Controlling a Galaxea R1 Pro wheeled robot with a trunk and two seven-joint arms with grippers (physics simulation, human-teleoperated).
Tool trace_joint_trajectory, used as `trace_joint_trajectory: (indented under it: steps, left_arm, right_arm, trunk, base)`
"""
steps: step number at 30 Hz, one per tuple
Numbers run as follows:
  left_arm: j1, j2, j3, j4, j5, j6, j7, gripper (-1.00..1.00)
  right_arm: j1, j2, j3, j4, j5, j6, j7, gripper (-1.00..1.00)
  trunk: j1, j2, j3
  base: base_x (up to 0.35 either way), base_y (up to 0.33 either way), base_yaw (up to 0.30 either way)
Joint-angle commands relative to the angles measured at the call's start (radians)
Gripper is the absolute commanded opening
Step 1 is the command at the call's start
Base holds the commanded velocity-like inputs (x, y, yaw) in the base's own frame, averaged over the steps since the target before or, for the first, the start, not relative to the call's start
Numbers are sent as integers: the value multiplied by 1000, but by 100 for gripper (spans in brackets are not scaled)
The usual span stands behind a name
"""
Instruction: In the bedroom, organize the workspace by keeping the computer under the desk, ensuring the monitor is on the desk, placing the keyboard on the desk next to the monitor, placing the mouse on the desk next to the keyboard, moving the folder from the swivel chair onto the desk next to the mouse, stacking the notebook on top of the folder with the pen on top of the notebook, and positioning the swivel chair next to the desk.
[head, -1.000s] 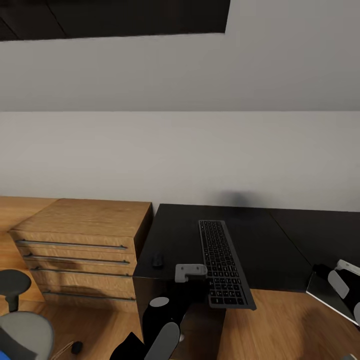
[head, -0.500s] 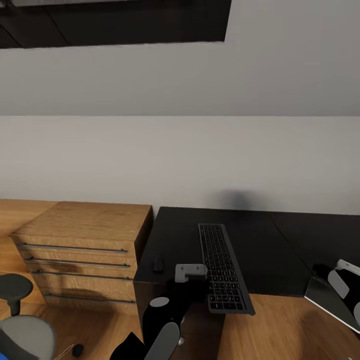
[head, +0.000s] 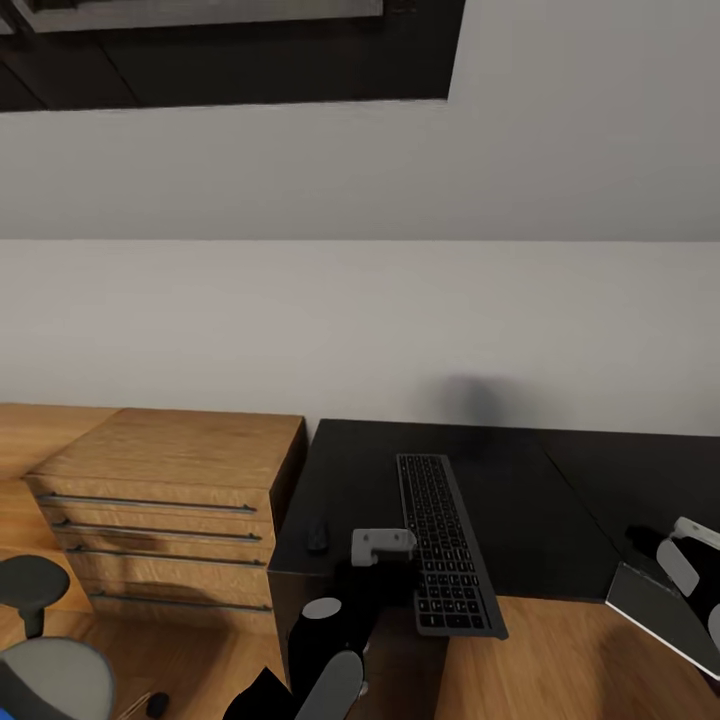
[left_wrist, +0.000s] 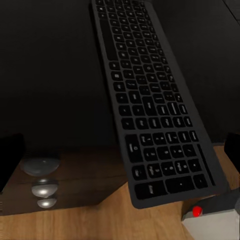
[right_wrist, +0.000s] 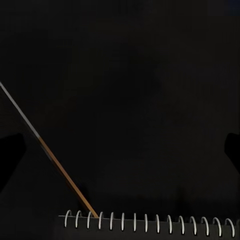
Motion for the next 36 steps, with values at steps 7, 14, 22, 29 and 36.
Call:
trace_joint_trajectory:
  steps: [7,14,22,29,36]
  left_arm:
    - [-1,0,-137,-1,9,-114,181,100]
    - [-1,40,-270,-1,9,-233,287,100]
    - [-1,130,-358,-1,13,-349,323,100]
    - [-1,196,-377,0,66,-379,325,100]
    - [-1,229,-400,3,137,-382,324,100]
  right_arm:
    - [0,0,0,-4,-12,4,-4,100]
    - [0,0,0,-5,-13,4,-4,100]
    - [0,0,0,-6,-14,1,-4,100]
    - [0,6,-3,-34,-19,4,-4,100]
    - [-1,27,-3,-43,-18,5,-6,100]
  trunk:
    - [-27,49,21]
    - [-54,98,43]
    - [-84,154,68]
    - [-92,168,74]
    - [-92,168,74]
  base:
    - [0,0,0]
    - [0,0,0]
    - [0,0,0]
    - [0,0,0]
    - [0,0,-1]
